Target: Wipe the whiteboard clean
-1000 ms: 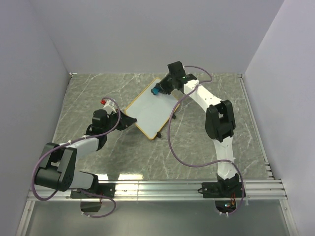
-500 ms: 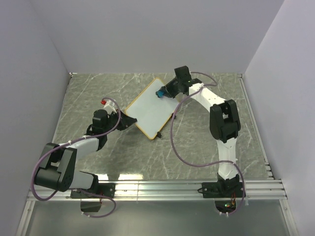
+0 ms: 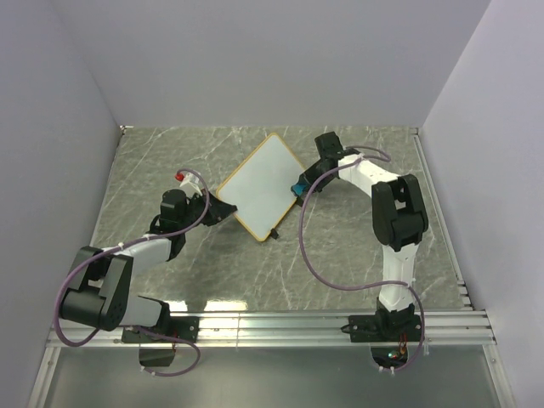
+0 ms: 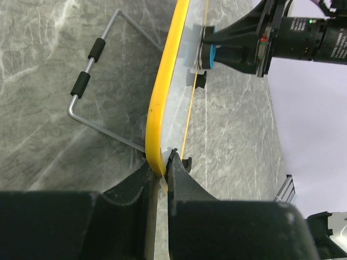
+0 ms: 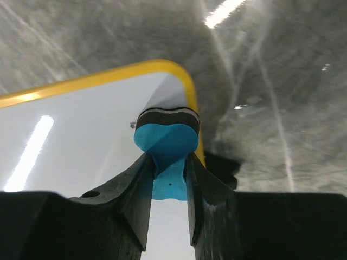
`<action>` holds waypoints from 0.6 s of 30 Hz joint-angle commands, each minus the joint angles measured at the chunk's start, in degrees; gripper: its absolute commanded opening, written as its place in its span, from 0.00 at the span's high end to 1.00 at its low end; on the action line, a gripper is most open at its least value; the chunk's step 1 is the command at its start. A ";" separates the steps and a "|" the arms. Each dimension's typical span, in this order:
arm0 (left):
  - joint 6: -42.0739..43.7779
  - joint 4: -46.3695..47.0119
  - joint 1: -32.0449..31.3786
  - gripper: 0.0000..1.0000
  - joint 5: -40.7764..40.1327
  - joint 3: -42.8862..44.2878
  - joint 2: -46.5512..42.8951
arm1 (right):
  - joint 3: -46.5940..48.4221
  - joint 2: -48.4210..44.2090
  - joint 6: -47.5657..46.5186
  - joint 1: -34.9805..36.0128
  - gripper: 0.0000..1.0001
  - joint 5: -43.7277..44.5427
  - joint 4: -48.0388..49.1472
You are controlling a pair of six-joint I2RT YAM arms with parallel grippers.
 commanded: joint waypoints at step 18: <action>5.47 -9.02 -1.93 1.00 -3.17 -1.74 1.68 | -3.29 -12.49 -5.79 1.12 1.00 4.97 -2.32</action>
